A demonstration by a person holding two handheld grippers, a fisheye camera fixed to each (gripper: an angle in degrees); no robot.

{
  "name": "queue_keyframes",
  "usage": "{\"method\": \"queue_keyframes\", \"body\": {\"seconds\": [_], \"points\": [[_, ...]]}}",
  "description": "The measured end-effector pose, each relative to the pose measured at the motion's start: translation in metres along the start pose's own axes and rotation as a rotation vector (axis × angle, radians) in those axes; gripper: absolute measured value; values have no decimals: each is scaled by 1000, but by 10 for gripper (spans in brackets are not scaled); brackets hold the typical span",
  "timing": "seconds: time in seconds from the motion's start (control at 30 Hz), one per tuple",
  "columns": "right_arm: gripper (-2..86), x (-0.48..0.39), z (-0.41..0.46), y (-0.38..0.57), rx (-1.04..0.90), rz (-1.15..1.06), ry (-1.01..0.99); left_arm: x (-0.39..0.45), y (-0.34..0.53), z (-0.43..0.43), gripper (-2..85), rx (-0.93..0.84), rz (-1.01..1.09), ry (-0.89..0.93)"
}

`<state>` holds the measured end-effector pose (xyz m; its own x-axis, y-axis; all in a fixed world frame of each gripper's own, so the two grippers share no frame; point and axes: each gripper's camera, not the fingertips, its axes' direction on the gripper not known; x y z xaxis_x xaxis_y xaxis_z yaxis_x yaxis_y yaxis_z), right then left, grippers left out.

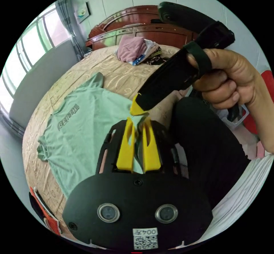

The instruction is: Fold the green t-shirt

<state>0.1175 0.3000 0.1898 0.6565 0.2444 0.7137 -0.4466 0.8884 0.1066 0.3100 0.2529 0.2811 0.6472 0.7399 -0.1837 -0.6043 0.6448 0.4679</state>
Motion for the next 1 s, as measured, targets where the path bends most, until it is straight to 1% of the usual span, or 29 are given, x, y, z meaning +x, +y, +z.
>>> {"method": "queue_keyframes", "body": {"seconds": [0.03,0.07,0.13,0.17,0.2,0.3,0.37,0.5,0.57,0.73,0.83,0.9,0.97,1.0], "points": [[11,0,-12,5,55,-8,-27,-5,-1,-5,29,7,-4,3],[17,5,-25,11,120,-4,-66,-19,-5,-14,22,11,-29,44],[27,19,-41,23,210,30,-106,-49,-9,-26,18,16,-106,151],[36,31,-48,31,256,56,-115,-73,-9,-36,16,39,-183,220],[40,37,-51,36,275,69,-118,-98,-7,-46,16,74,-257,290],[56,69,-51,58,324,136,-183,-150,3,-65,16,160,-410,428],[67,90,-42,75,334,171,-247,-170,9,-71,17,196,-461,475],[79,111,-28,91,327,205,-299,-192,21,-73,19,219,-516,528],[82,121,-22,95,318,219,-341,-193,24,-68,21,221,-525,563],[81,136,-25,101,336,250,-345,-167,24,-40,26,172,-486,645],[77,147,-33,105,371,292,-339,-129,23,2,34,93,-432,715],[75,153,-38,108,389,319,-325,-96,23,45,47,42,-345,780],[73,157,-46,111,415,346,-297,-81,24,82,60,-33,-334,811],[73,157,-47,111,420,349,-288,-75,27,102,68,-62,-348,874]]}}
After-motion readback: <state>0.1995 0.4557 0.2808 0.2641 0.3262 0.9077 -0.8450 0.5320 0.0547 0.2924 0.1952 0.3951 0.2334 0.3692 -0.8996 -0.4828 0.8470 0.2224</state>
